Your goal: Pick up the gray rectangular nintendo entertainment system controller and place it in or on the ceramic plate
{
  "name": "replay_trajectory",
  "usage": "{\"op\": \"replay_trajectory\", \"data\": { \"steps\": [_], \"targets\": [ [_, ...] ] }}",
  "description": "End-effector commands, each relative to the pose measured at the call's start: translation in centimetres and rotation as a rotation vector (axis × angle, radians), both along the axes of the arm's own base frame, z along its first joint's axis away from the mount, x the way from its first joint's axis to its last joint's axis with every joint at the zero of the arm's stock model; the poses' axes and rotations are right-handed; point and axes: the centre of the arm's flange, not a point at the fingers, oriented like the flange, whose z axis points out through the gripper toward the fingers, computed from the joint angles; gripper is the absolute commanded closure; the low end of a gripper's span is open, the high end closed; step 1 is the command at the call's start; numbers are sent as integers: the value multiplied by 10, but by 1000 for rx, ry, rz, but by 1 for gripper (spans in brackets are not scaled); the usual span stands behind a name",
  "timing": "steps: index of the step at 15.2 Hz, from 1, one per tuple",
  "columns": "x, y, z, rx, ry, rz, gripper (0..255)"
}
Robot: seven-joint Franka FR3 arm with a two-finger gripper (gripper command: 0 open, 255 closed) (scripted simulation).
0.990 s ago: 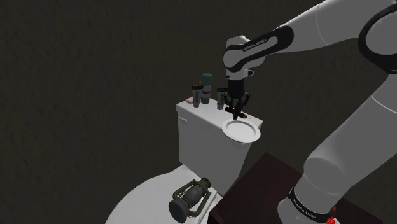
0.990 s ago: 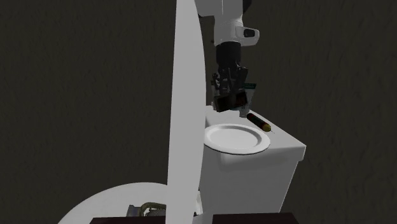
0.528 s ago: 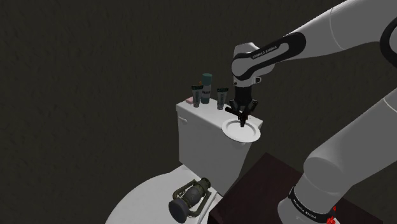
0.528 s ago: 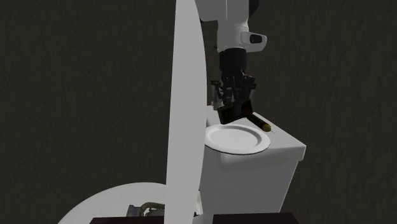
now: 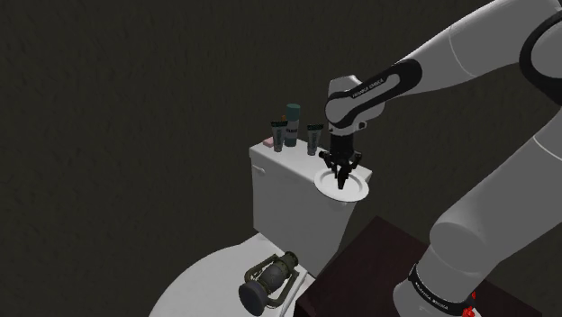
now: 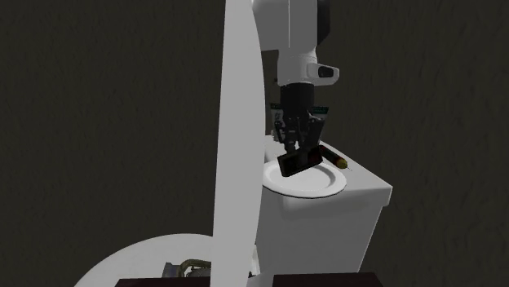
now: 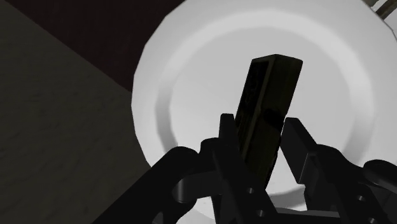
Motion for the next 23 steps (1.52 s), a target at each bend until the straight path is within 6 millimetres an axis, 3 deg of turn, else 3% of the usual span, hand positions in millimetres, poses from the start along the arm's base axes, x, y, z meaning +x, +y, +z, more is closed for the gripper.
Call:
{"op": "replay_trajectory", "data": {
  "steps": [1, 9, 10, 15, 19, 23],
  "targets": [
    [0, 0, -11, 0, -1, 0, 255],
    [0, 0, -11, 0, -1, 0, 255],
    [0, 0, -11, 0, -1, 0, 0],
    [0, 0, -11, 0, -1, 0, 0],
    [11, 1, 38, 0, -1, 0, 0],
    [11, 1, 38, 0, -1, 0, 0]
  ]
}}
